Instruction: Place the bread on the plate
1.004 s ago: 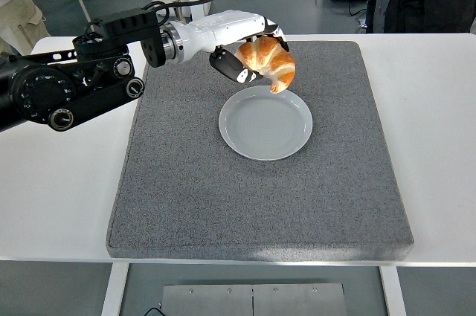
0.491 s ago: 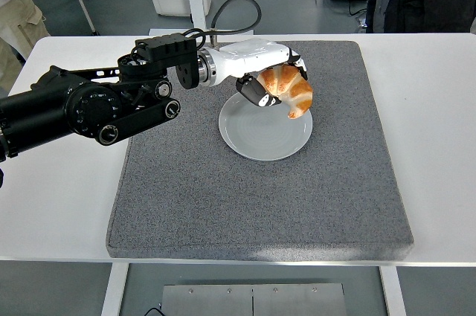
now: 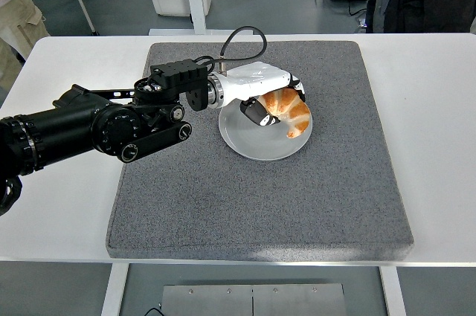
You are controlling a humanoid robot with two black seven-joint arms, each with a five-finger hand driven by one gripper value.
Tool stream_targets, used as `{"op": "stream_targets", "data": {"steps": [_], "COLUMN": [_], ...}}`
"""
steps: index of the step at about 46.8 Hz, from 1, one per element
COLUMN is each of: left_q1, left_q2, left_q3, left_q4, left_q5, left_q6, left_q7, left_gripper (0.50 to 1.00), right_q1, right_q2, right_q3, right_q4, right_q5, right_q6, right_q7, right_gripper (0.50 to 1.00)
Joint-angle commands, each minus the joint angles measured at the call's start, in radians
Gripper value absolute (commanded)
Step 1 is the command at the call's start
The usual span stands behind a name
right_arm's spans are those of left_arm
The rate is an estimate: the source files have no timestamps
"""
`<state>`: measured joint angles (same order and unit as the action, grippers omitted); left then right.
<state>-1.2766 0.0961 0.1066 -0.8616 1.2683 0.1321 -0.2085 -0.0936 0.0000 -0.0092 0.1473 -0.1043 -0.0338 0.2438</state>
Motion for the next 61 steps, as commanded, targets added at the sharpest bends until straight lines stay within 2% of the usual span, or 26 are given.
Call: {"op": "stream_targets", "data": {"steps": [1, 10, 27, 54, 55, 56, 57, 58, 60, 61], "left_q1": [0.002, 0.011, 0.039, 0.062, 0.062, 0.062, 0.062, 0.062, 0.062, 0.06], "left_q2": [-0.007, -0.022, -0.026, -0.027, -0.027, -0.027, -0.027, -0.027, -0.027, -0.029], "left_q3": [0.033, 0.084, 0.084, 0.082, 0.082, 0.082, 0.081, 0.079, 0.079, 0.079], "left_q4": [0.019, 0.052, 0.085, 0.11, 0.11, 0.11, 0.11, 0.108, 0.108, 0.107], "left_q5": [0.0, -0.003, -0.017, -0.023, -0.023, -0.024, -0.024, -0.026, -0.032, -0.035], "left_q6": [0.023, 0.061, 0.081, 0.083, 0.083, 0.083, 0.083, 0.083, 0.078, 0.077], "left_q7": [-0.002, -0.005, -0.02, -0.028, -0.031, -0.034, -0.034, -0.035, -0.037, -0.037], "left_gripper": [0.5, 0.5, 0.5, 0.5, 0.538, 0.704, 0.812, 0.855, 0.971, 0.98], "right_q1": [0.0, 0.0, 0.0, 0.0, 0.0, 0.0, 0.0, 0.0, 0.0, 0.0], "right_q2": [0.0, 0.0, 0.0, 0.0, 0.0, 0.0, 0.0, 0.0, 0.0, 0.0], "right_q3": [0.0, 0.0, 0.0, 0.0, 0.0, 0.0, 0.0, 0.0, 0.0, 0.0], "right_q4": [0.0, 0.0, 0.0, 0.0, 0.0, 0.0, 0.0, 0.0, 0.0, 0.0], "right_q5": [0.0, 0.0, 0.0, 0.0, 0.0, 0.0, 0.0, 0.0, 0.0, 0.0], "right_q6": [0.0, -0.001, 0.0, 0.0, 0.0, 0.0, 0.0, 0.0, 0.0, 0.0], "right_q7": [0.0, 0.0, 0.0, 0.0, 0.0, 0.0, 0.0, 0.0, 0.0, 0.0], "right_gripper": [1.0, 1.0, 1.0, 1.0, 1.0, 1.0, 1.0, 1.0, 1.0, 1.0]}}
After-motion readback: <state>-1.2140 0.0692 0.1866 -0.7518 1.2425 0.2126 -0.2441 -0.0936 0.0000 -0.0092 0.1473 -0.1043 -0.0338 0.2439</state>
